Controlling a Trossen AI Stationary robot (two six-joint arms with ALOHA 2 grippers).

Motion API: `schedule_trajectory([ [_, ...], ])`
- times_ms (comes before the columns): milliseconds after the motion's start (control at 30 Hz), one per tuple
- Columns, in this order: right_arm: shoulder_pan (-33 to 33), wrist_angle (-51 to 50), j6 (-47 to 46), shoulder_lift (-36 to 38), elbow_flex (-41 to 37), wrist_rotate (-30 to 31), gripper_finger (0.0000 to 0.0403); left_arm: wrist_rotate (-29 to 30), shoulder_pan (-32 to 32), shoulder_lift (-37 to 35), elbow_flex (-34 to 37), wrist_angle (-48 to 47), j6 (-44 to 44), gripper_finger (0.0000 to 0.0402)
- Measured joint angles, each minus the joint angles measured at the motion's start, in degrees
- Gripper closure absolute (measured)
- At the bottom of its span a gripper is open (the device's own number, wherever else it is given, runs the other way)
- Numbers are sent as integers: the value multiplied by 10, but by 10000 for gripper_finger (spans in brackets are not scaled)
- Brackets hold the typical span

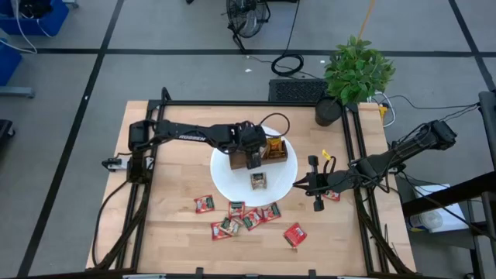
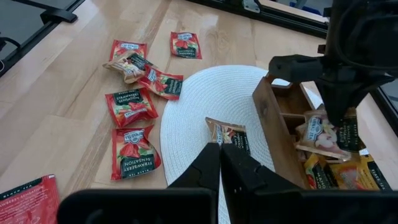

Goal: Pick & Place Tea
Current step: Adjust the brown tea bags into the middle section of the wooden organizer

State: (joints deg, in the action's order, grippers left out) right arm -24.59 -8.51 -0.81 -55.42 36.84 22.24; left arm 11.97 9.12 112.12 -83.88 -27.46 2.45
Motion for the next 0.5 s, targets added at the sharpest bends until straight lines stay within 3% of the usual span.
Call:
schedule_trajectory([
  [233, 0, -1, 0, 0, 0, 0, 399, 31, -14, 0, 28, 9, -30, 400],
  [500, 0, 0, 1, 0, 0, 0, 399, 65, -13, 0, 92, 104, -63, 394],
])
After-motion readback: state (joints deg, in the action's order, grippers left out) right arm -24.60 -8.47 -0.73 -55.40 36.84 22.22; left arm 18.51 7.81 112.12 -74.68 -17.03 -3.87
